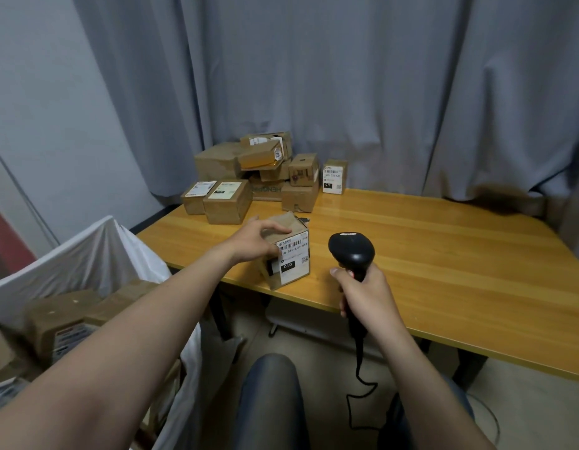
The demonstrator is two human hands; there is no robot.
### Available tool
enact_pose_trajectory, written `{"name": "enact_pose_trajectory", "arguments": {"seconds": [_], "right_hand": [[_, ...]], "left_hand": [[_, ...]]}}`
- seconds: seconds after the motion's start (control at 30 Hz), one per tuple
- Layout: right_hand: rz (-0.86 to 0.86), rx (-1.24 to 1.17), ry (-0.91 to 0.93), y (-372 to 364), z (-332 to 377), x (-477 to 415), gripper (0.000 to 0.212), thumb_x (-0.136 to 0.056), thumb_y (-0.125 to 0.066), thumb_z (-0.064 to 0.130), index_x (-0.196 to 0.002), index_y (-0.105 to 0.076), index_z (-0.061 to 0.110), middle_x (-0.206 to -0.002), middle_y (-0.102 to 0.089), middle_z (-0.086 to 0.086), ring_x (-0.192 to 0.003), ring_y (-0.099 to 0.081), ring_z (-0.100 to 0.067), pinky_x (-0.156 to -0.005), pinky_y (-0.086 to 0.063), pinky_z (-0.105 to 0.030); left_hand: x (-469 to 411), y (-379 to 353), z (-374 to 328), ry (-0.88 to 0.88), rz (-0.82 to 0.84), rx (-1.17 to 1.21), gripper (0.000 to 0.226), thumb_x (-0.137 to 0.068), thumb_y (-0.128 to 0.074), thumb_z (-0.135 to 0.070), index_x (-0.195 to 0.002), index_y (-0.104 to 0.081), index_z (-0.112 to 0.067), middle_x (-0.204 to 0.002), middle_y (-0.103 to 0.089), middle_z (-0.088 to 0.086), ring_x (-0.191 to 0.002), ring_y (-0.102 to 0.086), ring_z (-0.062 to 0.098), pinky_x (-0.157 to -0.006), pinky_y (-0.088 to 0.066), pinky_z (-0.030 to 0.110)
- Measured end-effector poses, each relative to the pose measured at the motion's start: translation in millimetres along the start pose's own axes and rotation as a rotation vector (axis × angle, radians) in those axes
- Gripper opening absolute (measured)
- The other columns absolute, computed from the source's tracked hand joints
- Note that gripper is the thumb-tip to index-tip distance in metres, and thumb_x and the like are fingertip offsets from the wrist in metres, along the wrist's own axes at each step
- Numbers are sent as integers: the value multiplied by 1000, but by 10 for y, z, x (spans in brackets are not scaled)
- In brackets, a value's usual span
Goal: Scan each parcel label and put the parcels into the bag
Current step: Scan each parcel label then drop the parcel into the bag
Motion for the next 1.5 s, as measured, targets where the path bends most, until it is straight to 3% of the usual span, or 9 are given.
{"name": "enact_pose_trajectory", "arguments": {"seconds": [0.17, 0.4, 0.47, 0.57, 0.77, 0.9, 1.17, 1.4, 1.5], "right_hand": [[31, -3, -15, -37, 62, -107, 13, -99, -68, 27, -103, -59, 20, -74, -60, -6, -53, -58, -19, -56, -53, -35], [107, 28, -13, -261, 220, -137, 16, -99, -67, 27, -109, -61, 15, -78, -61, -7, -57, -60, -21, -54, -52, -33], [144, 45, 5, -412, 310, -129, 17, -98, -67, 27, -109, -61, 14, -77, -61, -7, -58, -60, -22, -55, -52, -34], [213, 52, 46, -675, 470, -76, 17, -99, -66, 26, -109, -62, 13, -78, -60, -7, -59, -59, -22, -55, -52, -34], [304, 88, 104, -1109, 643, 77, 17, -99, -67, 24, -104, -63, 8, -80, -61, -9, -56, -59, -22, -57, -50, -37], [357, 133, 124, -1367, 614, 213, 17, -98, -68, 25, -103, -63, 10, -77, -61, -7, -55, -59, -21, -57, -49, -36], [377, 147, 96, -1562, 498, 242, 18, -97, -68, 27, -108, -63, 14, -75, -62, -9, -57, -60, -23, -61, -51, -39], [360, 150, 95, -1520, 486, 129, 18, -98, -68, 26, -109, -62, 14, -78, -63, -10, -56, -60, -21, -58, -52, -36], [362, 134, 81, -1543, 466, 111, 18, -98, -69, 26, -110, -61, 14, -81, -63, -10, -57, -60, -21, -57, -52, -36]], "left_hand": [[-3, 39, -40, 31, -90, -21, 44, -74, -92, -23, -110, -69, -36, -147, -54, 0, -139, -46, 24, -99, -42, 33], [383, 537, -45, 31, -239, 30, 39, -64, -92, -34, -96, -70, -39, -127, -63, -2, -114, -62, 21, -89, -57, 36], [561, 753, -18, 29, -317, -9, 41, -53, -88, -46, -89, -69, -46, -127, -60, -1, -116, -60, 23, -97, -56, 42], [932, 1044, 33, 25, -411, -88, 37, -60, -88, -39, -85, -64, -52, -127, -46, 1, -123, -53, 29, -107, -48, 45], [1772, 1547, 300, 18, -609, -285, 43, -73, -86, -30, -110, -67, -42, -124, -42, -4, -126, -42, 24, -106, -39, 37], [2112, 1756, 659, 56, -619, -437, 44, -73, -82, -28, -111, -65, -42, -131, -43, -1, -127, -41, 28, -103, -45, 46], [2177, 1534, 1336, 148, -540, -686, 37, -71, -85, -26, -102, -72, -41, -142, -44, 1, -131, -40, 32, -96, -51, 49], [2015, 1626, 1512, 254, -591, -545, 42, -73, -86, -36, -111, -71, -41, -144, -40, 0, -132, -36, 31, -100, -48, 46], [1907, 1549, 1513, 303, -516, -559, 47, -69, -90, -47, -113, -72, -43, -149, -37, -3, -136, -31, 30, -99, -49, 48]]}}
Point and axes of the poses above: each hand's wrist, its own x-axis away from the middle knuckle, its own y-axis out of the back of the hand, z = x × y, the point moved 4 cm from there along -x, towards the middle knuckle
